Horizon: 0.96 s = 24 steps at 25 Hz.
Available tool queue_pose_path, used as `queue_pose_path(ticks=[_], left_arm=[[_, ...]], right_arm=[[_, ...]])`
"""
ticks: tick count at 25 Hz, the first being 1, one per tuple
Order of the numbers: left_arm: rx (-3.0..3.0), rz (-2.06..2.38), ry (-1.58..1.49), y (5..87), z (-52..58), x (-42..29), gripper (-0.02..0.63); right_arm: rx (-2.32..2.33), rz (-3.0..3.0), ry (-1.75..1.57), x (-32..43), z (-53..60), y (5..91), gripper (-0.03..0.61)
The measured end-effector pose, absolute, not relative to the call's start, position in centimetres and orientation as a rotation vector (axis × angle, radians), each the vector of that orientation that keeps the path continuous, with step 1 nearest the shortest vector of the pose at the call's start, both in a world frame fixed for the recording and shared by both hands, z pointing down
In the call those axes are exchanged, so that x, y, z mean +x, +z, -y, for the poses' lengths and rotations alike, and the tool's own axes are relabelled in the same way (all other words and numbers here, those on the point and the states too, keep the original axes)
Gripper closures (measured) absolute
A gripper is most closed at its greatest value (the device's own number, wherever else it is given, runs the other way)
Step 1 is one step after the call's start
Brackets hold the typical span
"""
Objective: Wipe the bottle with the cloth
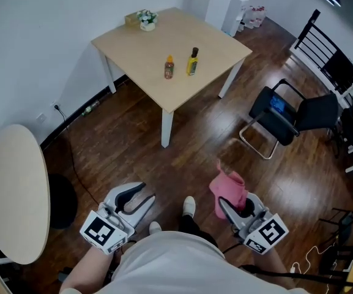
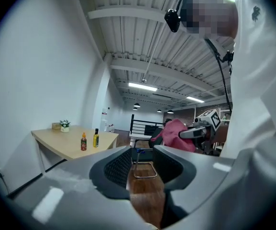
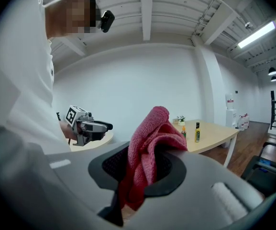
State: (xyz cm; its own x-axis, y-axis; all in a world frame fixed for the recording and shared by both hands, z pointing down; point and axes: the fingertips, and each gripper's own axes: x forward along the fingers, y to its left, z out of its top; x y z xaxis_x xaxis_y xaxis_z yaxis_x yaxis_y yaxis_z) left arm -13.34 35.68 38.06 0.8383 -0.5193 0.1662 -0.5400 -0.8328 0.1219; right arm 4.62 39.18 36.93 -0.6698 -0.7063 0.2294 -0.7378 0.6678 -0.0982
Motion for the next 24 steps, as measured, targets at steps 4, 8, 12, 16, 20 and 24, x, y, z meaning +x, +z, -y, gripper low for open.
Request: queue_pose_path(ticks=[4,8,12,16,20,24], left_arm=[[2.869,0.805,0.186,38.0,-37.5,-14.5,0.463],[2.869,0.799,0.162,37.8,-38.8,-15.4,0.463],[2.875,0.787,0.162,38.1,-40.4,-15.9,0.463],[2.840,0.757,0.124,38.1,-41.7,-16.0,0.463],[2.847,0.736,0.128,37.9,-42.6,-16.0,0.463],[2.861,0.722,0.147,37.9,-43.6,-15.9,0.463]], right_arm=[[1.225,2.690,0.268,3.7,-41.4,36.8,0.502],[1.229,2.679,0.241,2.8,-43.0,36.5,0.502],[1.234,2.672,0.219,2.2,-44.4,36.3,0.502],[1.242,2.663,0.216,1.9,-45.7,36.5,0.502],[1.247,2.665,0.220,1.5,-46.6,36.7,0.502],[1.246,2.670,0.223,1.1,-47.3,36.7,0.502]])
